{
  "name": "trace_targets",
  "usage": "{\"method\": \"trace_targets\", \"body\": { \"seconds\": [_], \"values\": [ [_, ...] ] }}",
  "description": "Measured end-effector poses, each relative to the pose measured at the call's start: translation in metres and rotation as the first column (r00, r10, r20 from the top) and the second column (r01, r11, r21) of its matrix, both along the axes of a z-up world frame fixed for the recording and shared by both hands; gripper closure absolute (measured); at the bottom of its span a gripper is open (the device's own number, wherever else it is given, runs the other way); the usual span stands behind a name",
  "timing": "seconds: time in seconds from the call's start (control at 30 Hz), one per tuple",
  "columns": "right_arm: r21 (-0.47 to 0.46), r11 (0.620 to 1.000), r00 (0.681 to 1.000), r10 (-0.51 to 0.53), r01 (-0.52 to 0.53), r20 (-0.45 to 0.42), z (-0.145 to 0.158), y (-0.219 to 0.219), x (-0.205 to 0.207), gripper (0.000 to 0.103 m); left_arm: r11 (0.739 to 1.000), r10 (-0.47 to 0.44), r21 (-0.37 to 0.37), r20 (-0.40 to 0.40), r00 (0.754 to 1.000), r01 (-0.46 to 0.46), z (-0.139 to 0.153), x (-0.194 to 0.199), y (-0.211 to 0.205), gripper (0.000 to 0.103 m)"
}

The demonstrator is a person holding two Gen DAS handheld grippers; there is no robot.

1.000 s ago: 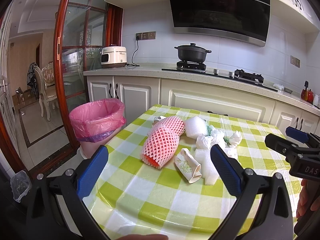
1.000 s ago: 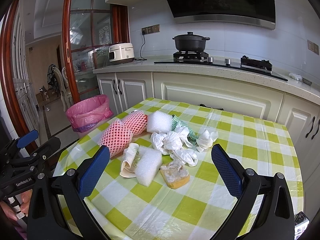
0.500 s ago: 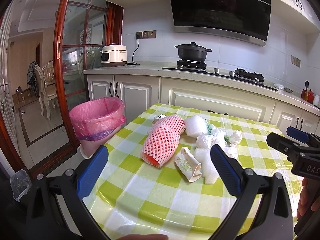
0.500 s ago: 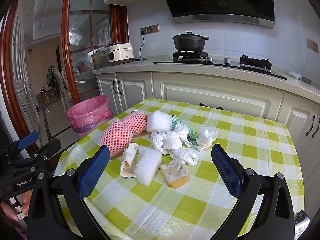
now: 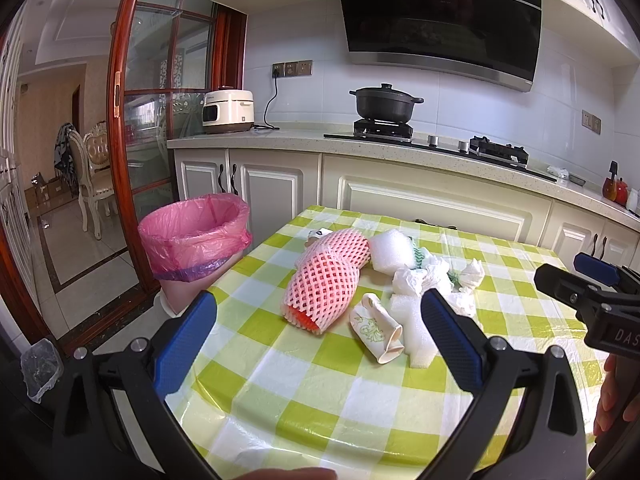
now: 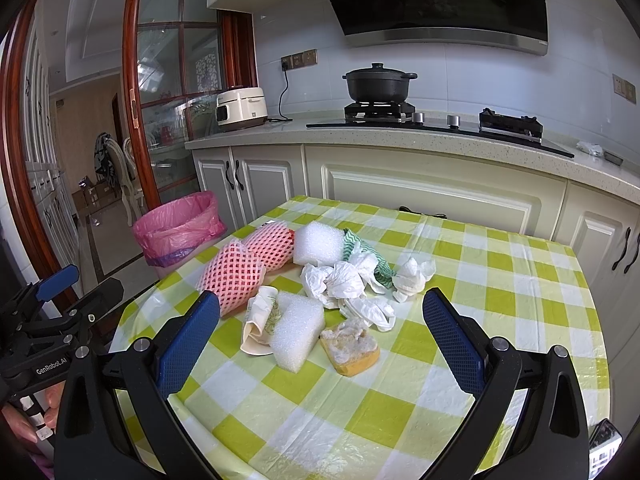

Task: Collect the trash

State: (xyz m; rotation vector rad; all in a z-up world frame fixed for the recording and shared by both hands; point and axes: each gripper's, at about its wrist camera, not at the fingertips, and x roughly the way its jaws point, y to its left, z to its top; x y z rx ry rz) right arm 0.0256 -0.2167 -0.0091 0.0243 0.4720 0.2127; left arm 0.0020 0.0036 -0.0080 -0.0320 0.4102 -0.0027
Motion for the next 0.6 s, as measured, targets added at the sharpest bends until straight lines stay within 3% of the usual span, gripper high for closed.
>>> {"method": "trace_targets", "body": {
  "seconds": [0.6],
  "values": [
    [0.002,1.0,1.0,0.0,0.0,0.0,0.0001,0.0001,-0.0004,0.007,1.0,-0.002,0.0,-0.002,1.0,0.002,0.0002,-0.0004,-0.0012,0.004]
  ]
}}
